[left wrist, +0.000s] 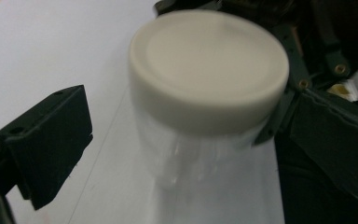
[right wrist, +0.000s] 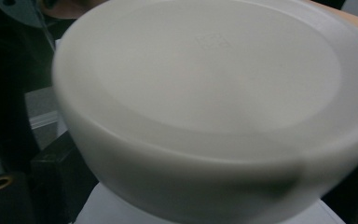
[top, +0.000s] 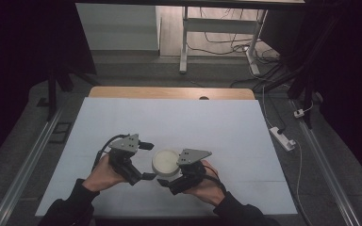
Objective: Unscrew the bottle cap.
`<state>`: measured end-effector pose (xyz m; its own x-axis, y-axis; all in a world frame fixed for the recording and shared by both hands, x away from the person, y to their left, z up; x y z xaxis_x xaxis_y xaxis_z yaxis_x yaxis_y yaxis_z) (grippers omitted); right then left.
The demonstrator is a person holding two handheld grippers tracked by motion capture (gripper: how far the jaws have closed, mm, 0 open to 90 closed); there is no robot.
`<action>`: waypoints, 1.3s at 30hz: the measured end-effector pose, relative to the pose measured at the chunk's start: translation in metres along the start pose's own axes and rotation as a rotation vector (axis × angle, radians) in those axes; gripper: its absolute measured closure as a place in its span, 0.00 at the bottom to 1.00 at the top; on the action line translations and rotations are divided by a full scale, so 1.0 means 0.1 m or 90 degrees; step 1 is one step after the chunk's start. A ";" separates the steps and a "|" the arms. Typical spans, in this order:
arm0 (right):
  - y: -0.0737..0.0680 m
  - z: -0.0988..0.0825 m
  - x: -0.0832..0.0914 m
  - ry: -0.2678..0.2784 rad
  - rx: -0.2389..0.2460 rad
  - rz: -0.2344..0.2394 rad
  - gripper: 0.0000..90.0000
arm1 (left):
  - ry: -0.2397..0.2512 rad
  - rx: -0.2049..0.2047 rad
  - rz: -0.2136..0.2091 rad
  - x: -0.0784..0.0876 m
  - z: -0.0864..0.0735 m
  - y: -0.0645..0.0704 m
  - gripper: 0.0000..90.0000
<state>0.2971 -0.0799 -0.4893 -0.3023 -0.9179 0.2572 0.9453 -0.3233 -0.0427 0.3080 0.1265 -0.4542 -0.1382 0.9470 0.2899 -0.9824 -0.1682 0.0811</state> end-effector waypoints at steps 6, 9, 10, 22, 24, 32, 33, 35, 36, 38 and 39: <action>-0.04 0.00 0.00 0.002 0.005 0.035 0.08 | 0.001 -0.024 -0.077 -0.14 0.07 -0.01 0.03; -0.06 0.01 0.00 0.004 0.009 0.046 0.08 | -0.005 -0.034 -0.090 -0.19 0.08 0.01 0.06; -0.07 0.02 0.00 0.006 0.009 0.049 0.08 | -0.003 -0.036 -0.090 -0.20 0.08 0.01 0.08; 0.02 0.01 0.01 -0.003 -0.005 -0.029 0.08 | -0.010 0.026 0.061 -0.31 0.13 0.05 0.09; 0.04 0.01 0.01 -0.003 -0.004 -0.047 0.08 | -0.018 0.034 0.098 -0.34 0.15 0.07 0.09; 0.07 0.00 0.01 -0.006 -0.009 -0.093 0.08 | -0.028 0.044 0.167 -0.43 0.18 0.11 0.08; 0.07 0.00 0.02 -0.006 -0.012 -0.092 0.08 | -0.027 0.043 0.165 -0.42 0.19 0.11 0.07; 0.07 0.00 0.02 -0.003 -0.014 -0.088 0.08 | -0.018 0.038 0.164 -0.38 0.21 0.10 0.02; 0.07 0.00 0.02 -0.001 -0.014 -0.084 0.08 | -0.013 0.038 0.157 -0.34 0.22 0.09 0.01; 0.07 0.00 0.03 0.000 -0.015 -0.080 0.08 | -0.002 0.040 0.146 -0.26 0.25 0.07 0.00; 0.07 0.00 0.03 0.002 -0.015 -0.076 0.08 | 0.002 0.040 0.134 -0.22 0.26 0.07 0.00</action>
<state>0.3032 -0.0849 -0.4892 -0.4129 -0.8731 0.2592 0.8995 -0.4356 -0.0344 0.3079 0.0976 -0.4351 -0.3398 0.8901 0.3038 -0.9220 -0.3790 0.0790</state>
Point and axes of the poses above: each handheld gripper's, and its own axes: x roughly backward along the jaws, z roughly out of its top, y roughly to its right, the point moved 2 cm from there along -x, roughly forward along the jaws, and after that the axes turned 15 degrees about y, right-handed, at the moved point
